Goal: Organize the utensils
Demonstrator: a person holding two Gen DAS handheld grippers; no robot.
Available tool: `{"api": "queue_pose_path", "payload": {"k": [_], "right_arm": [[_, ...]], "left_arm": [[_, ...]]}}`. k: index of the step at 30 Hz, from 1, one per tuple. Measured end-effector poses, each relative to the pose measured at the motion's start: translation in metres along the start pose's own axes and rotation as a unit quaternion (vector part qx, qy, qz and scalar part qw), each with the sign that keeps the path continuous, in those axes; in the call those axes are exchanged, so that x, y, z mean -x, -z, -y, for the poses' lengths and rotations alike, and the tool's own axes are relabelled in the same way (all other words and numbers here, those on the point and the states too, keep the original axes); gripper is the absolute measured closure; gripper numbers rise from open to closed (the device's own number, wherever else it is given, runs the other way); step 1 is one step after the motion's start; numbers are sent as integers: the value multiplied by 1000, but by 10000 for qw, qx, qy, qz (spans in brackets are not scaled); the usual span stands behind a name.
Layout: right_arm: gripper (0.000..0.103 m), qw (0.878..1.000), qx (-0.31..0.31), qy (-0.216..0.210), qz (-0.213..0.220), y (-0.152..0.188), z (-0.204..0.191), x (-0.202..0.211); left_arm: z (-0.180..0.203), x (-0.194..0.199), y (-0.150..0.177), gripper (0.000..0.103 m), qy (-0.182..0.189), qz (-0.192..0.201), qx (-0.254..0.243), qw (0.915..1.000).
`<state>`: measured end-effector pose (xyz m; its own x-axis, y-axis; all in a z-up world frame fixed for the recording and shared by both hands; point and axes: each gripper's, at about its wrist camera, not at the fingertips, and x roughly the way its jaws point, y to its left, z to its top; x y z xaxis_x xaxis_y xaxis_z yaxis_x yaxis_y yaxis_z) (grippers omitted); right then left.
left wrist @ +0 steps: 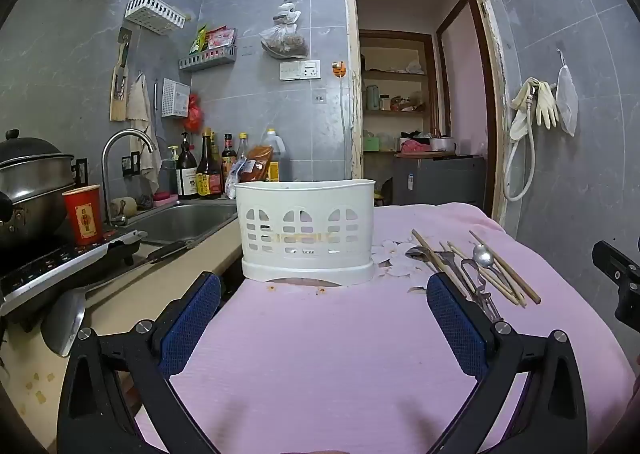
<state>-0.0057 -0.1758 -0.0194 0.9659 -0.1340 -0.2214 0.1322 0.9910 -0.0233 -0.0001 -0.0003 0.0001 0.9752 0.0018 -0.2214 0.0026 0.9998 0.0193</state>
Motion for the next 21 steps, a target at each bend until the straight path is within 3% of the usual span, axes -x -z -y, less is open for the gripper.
{"api": "queue_pose_path", "payload": {"k": [21], "right_arm": [[0, 10000, 28, 0, -54, -2, -5, -1]], "left_arm": [[-3, -2, 3, 2, 56, -100, 62, 9999]]}}
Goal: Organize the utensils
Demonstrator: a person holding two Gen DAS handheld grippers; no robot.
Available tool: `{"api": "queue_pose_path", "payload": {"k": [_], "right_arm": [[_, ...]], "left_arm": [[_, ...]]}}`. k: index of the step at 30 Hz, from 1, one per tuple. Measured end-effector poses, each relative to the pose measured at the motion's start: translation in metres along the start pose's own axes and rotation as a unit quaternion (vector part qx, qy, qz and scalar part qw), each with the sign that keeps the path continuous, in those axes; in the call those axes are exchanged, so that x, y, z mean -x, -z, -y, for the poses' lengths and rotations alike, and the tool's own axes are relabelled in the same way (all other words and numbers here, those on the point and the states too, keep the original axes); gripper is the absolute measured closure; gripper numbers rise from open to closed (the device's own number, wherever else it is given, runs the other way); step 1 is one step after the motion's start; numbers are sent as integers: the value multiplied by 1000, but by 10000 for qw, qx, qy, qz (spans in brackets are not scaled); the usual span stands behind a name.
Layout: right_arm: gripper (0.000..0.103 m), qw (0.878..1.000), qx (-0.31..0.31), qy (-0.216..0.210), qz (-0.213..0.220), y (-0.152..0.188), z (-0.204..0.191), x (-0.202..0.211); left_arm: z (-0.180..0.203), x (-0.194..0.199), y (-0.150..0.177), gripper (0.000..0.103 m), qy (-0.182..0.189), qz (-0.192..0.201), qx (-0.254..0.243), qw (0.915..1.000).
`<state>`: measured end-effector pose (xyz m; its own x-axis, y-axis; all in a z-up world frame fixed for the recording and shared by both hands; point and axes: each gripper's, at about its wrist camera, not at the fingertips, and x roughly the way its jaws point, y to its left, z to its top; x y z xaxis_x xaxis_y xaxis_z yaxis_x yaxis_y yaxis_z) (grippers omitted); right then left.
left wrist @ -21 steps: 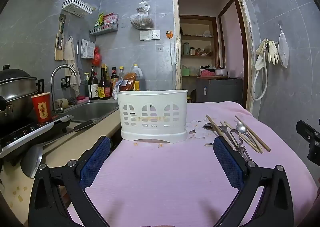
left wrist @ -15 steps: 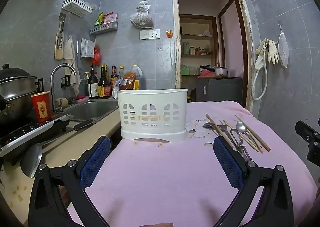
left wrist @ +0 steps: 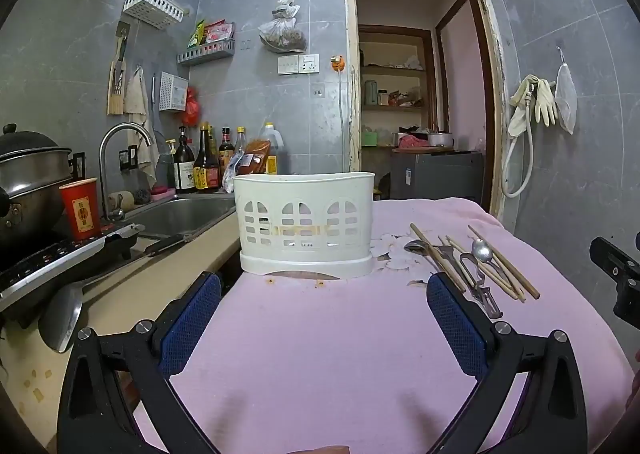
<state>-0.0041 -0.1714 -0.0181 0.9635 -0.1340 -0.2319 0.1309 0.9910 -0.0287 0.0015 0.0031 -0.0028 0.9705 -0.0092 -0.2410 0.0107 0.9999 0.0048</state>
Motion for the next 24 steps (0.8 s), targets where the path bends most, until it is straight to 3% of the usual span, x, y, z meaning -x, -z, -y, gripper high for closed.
{"api": "queue_pose_path", "payload": {"k": [24], "right_arm": [[0, 10000, 8, -3, 20, -1, 1, 0]], "left_arm": [[0, 0, 1, 2, 25, -32, 2, 10000]]}}
